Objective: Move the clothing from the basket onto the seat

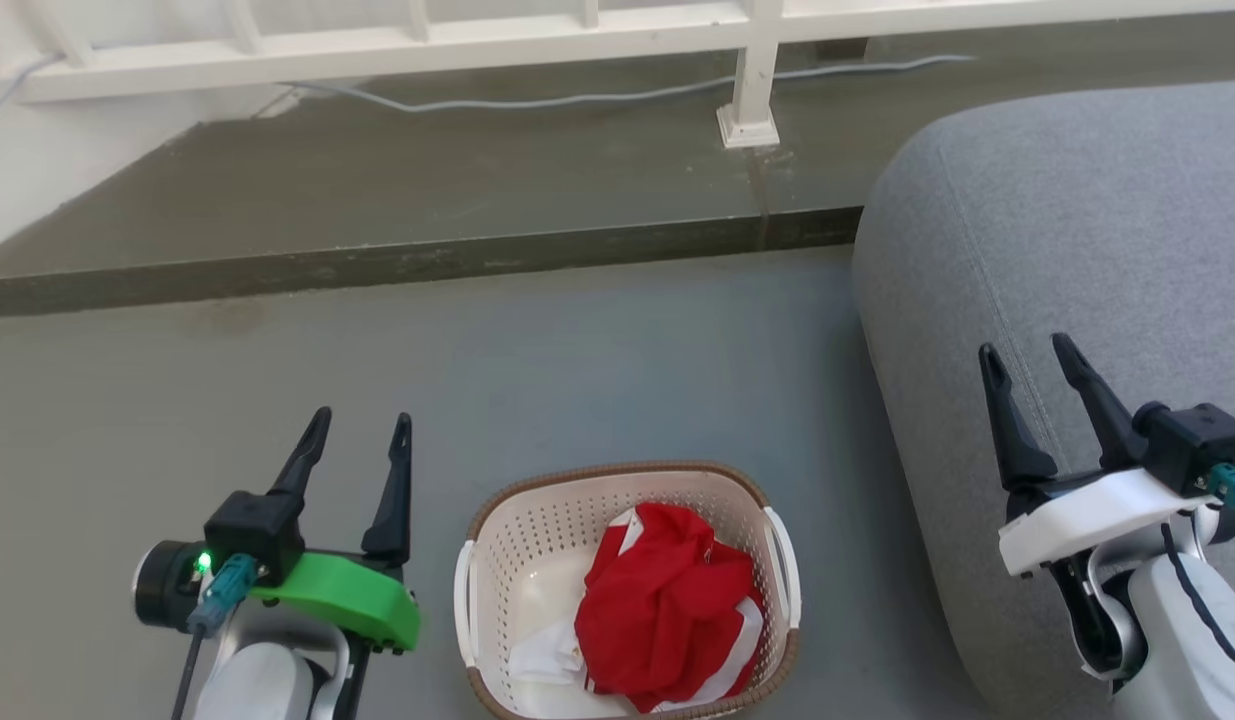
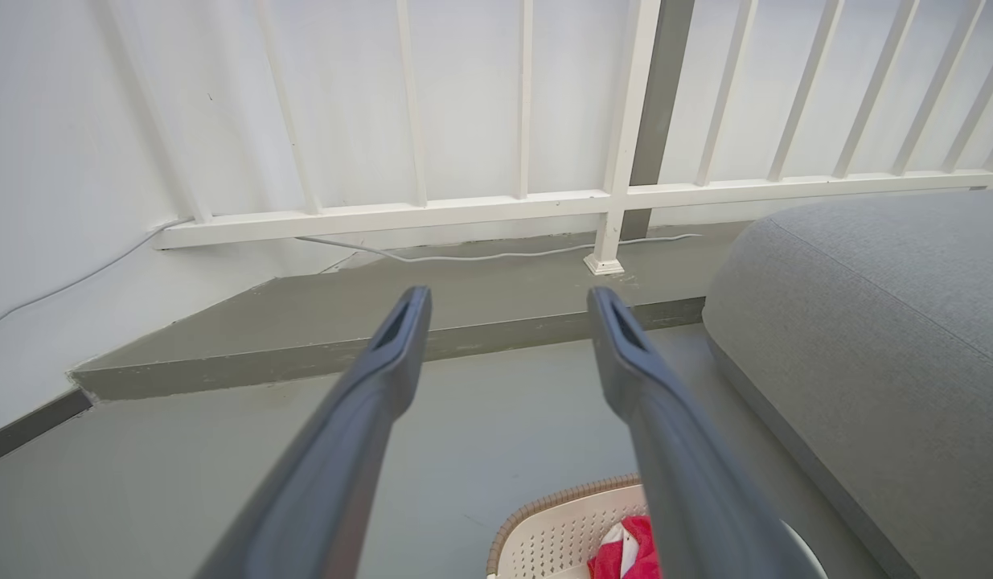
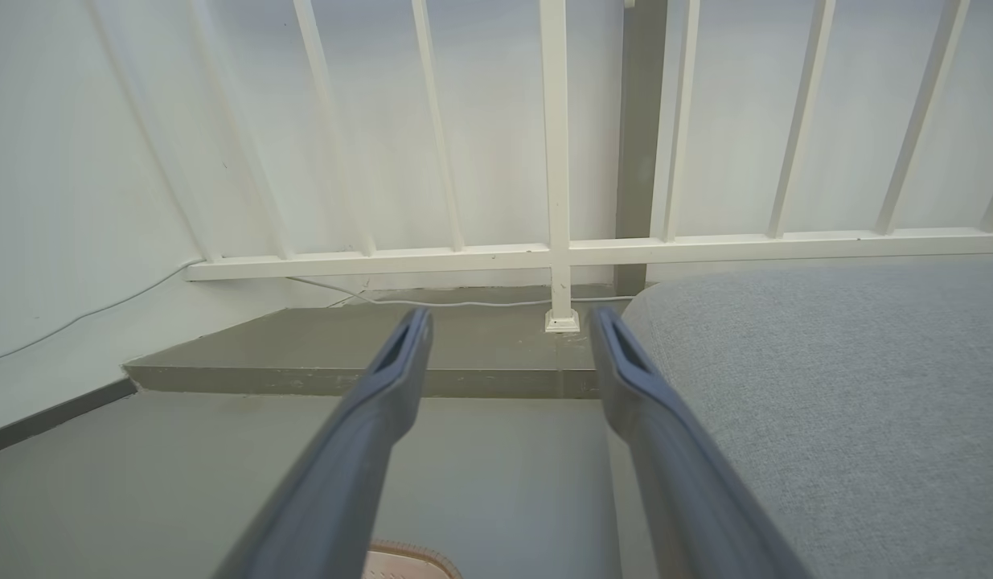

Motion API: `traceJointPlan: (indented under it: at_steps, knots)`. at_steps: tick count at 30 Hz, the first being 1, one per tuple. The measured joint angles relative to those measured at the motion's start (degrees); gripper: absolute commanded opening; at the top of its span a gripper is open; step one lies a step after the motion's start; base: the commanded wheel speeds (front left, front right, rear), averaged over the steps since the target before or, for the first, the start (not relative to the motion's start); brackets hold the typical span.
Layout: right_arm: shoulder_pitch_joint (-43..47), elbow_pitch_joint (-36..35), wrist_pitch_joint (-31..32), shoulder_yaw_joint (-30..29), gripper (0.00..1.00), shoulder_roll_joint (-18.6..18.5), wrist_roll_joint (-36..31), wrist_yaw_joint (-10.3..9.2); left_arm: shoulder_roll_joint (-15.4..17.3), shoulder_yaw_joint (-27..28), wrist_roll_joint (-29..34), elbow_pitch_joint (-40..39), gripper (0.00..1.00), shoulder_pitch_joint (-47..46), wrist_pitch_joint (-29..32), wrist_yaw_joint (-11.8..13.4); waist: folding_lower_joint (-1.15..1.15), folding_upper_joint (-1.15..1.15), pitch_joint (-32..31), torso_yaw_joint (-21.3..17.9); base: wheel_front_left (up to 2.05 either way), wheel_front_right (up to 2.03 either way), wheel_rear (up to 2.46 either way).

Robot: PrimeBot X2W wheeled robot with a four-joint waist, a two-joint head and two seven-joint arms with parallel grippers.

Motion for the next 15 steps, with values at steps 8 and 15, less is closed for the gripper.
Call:
traceJointPlan:
  at_steps: [8, 15]
  knots:
    - [-2.61, -1.74, -0.01, -0.01, 1.0, 0.19, -0.01, 0.36, -1.41, -2.79, 1.61, 0.1, 1.0, -2.24, 0.0, -1.02, 0.0, 0.0, 3.45, -1.19, 0.0, 0.0, 0.0]
    - [-5.11, -3.65, -0.07, -0.04, 1.0, 1.32, 0.02, 0.62, -2.4, -5.41, 2.56, 1.03, 1.0, -4.75, 0.3, -2.25, 0.0, 0.0, 7.33, -2.78, 0.0, 0.0, 0.0]
